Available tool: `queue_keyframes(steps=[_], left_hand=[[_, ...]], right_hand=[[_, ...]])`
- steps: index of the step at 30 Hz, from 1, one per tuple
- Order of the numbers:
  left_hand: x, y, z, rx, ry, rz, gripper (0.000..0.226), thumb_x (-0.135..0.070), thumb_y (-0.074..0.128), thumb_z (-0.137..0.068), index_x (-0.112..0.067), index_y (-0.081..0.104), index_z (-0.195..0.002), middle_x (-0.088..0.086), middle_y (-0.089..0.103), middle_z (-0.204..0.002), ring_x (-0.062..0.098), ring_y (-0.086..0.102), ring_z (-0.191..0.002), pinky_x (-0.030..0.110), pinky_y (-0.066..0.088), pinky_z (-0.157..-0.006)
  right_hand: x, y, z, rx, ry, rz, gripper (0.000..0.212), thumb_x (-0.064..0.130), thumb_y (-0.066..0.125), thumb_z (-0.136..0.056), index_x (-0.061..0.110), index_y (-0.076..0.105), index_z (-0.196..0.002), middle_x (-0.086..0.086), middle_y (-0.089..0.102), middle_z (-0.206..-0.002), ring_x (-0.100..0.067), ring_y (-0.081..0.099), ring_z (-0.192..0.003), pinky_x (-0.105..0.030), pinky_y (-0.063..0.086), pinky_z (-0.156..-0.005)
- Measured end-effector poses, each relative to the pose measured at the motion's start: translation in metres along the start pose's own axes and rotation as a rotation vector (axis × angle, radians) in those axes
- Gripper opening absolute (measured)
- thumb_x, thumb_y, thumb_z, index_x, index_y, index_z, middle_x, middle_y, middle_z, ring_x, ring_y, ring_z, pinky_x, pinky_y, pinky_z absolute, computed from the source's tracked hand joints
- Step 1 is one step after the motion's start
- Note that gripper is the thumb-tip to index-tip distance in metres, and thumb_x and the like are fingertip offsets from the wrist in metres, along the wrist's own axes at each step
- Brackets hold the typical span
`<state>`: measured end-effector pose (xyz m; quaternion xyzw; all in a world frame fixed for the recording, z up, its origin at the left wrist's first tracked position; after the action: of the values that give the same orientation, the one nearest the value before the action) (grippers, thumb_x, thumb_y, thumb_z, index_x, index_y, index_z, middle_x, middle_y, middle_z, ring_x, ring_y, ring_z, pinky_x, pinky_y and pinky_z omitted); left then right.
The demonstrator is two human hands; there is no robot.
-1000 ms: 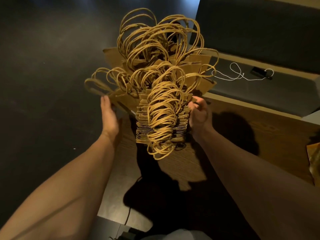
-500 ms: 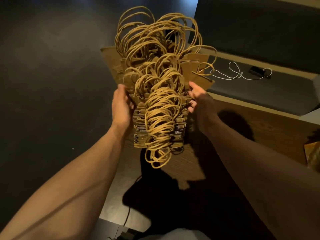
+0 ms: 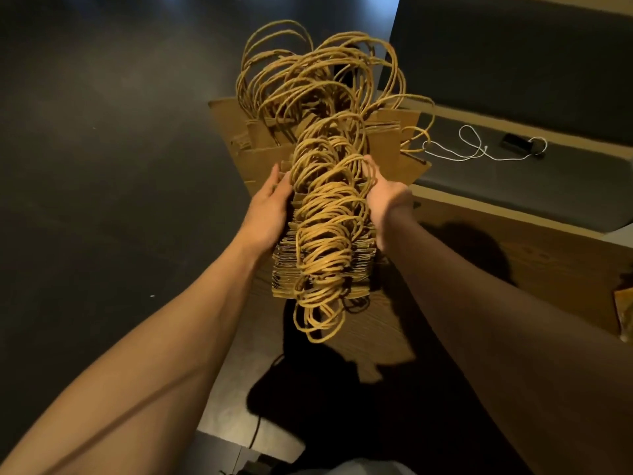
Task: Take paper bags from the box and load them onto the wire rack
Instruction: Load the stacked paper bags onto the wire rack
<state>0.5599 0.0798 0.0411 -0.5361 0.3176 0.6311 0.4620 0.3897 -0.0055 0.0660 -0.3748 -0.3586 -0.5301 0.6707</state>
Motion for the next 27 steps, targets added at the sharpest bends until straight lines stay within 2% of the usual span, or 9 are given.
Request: queue_keyframes(steps=[3, 5, 8, 11, 14, 17, 20, 23, 27], left_hand=[[0.001, -0.006, 0.000, -0.050, -0.032, -0.042, 0.057, -0.051, 0.046, -0.099, -0.024, 0.043, -0.149, -0.003, 0.050, -0.148, 0.015, 0.046, -0.135, 0.031, 0.035, -0.114], [-0.004, -0.005, 0.002, -0.053, -0.070, -0.006, 0.069, -0.062, 0.053, -0.088, -0.025, 0.047, -0.146, -0.002, 0.055, -0.143, 0.015, 0.051, -0.131, 0.041, 0.035, -0.116], [-0.007, -0.002, -0.002, -0.039, -0.093, 0.009, 0.086, -0.075, 0.055, -0.071, -0.030, 0.048, -0.144, -0.004, 0.055, -0.144, 0.016, 0.050, -0.132, 0.044, 0.035, -0.116], [-0.018, 0.004, 0.000, -0.044, -0.080, -0.035, 0.083, -0.075, 0.046, -0.080, -0.031, 0.040, -0.149, -0.005, 0.043, -0.153, 0.017, 0.040, -0.140, 0.044, 0.025, -0.120], [-0.020, 0.005, 0.003, -0.037, -0.080, -0.073, 0.078, -0.058, 0.049, -0.090, -0.028, 0.023, -0.157, -0.002, 0.038, -0.156, 0.019, 0.035, -0.143, 0.038, 0.022, -0.121], [-0.008, -0.002, 0.004, -0.065, -0.073, -0.086, 0.077, -0.064, 0.054, -0.076, -0.029, 0.047, -0.145, -0.001, 0.058, -0.140, 0.019, 0.053, -0.129, 0.046, 0.038, -0.114], [-0.007, -0.001, 0.015, -0.012, -0.185, 0.035, 0.069, -0.074, 0.053, -0.080, -0.030, 0.059, -0.132, -0.002, 0.061, -0.136, 0.019, 0.054, -0.126, 0.048, 0.036, -0.113], [-0.012, 0.006, 0.021, 0.038, -0.175, 0.006, 0.038, -0.054, 0.047, -0.095, -0.026, 0.066, -0.111, -0.004, 0.069, -0.115, 0.016, 0.060, -0.112, 0.040, 0.039, -0.109], [-0.005, 0.006, 0.016, 0.038, -0.161, -0.045, 0.081, -0.071, 0.047, -0.075, -0.024, 0.054, -0.140, 0.006, 0.049, -0.148, 0.026, 0.042, -0.139, 0.051, 0.027, -0.118]], right_hand=[[0.002, 0.007, 0.002, 0.020, 0.070, 0.082, 0.073, 0.062, 0.046, -0.092, 0.004, 0.047, -0.136, -0.014, 0.056, -0.134, -0.033, 0.055, -0.118, -0.044, 0.043, -0.104], [0.005, 0.009, 0.002, 0.059, 0.091, 0.091, 0.062, 0.056, 0.041, -0.096, 0.015, 0.043, -0.142, -0.008, 0.053, -0.135, -0.028, 0.053, -0.118, -0.044, 0.040, -0.107], [0.007, 0.001, -0.002, 0.024, 0.061, 0.080, 0.045, 0.037, 0.038, -0.103, 0.015, 0.046, -0.141, -0.005, 0.055, -0.130, -0.022, 0.054, -0.113, -0.039, 0.043, -0.104], [0.008, 0.000, 0.008, 0.031, -0.002, 0.050, 0.040, 0.031, 0.039, -0.104, 0.009, 0.054, -0.134, -0.007, 0.060, -0.120, -0.022, 0.057, -0.109, -0.034, 0.045, -0.096], [0.009, 0.001, 0.009, 0.093, 0.037, -0.039, 0.038, 0.027, 0.045, -0.102, 0.004, 0.058, -0.130, -0.014, 0.062, -0.126, -0.028, 0.057, -0.118, -0.038, 0.044, -0.104], [0.008, -0.003, 0.010, 0.098, 0.066, -0.015, 0.044, 0.032, 0.048, -0.101, 0.002, 0.056, -0.132, -0.012, 0.060, -0.129, -0.023, 0.057, -0.113, -0.032, 0.045, -0.096], [0.000, -0.002, 0.020, 0.113, 0.074, 0.031, 0.065, 0.059, 0.050, -0.091, 0.007, 0.056, -0.130, 0.001, 0.061, -0.119, -0.018, 0.055, -0.116, -0.038, 0.044, -0.103], [-0.012, 0.000, 0.007, 0.157, 0.092, -0.038, 0.063, 0.062, 0.053, -0.085, 0.013, 0.061, -0.124, -0.011, 0.066, -0.120, -0.030, 0.060, -0.116, -0.047, 0.044, -0.106], [-0.013, 0.000, 0.010, 0.133, 0.160, -0.158, 0.049, 0.047, 0.042, -0.100, 0.014, 0.054, -0.134, -0.012, 0.058, -0.133, -0.028, 0.054, -0.122, -0.046, 0.039, -0.109]])
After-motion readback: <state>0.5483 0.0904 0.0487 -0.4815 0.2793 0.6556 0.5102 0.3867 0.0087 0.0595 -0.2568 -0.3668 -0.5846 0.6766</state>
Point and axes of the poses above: each hand's wrist, its own z-axis away from the middle knuckle, its own y-axis out of the palm, x = y × z, the point moved 2 cm from there along -z, towards the middle knuckle
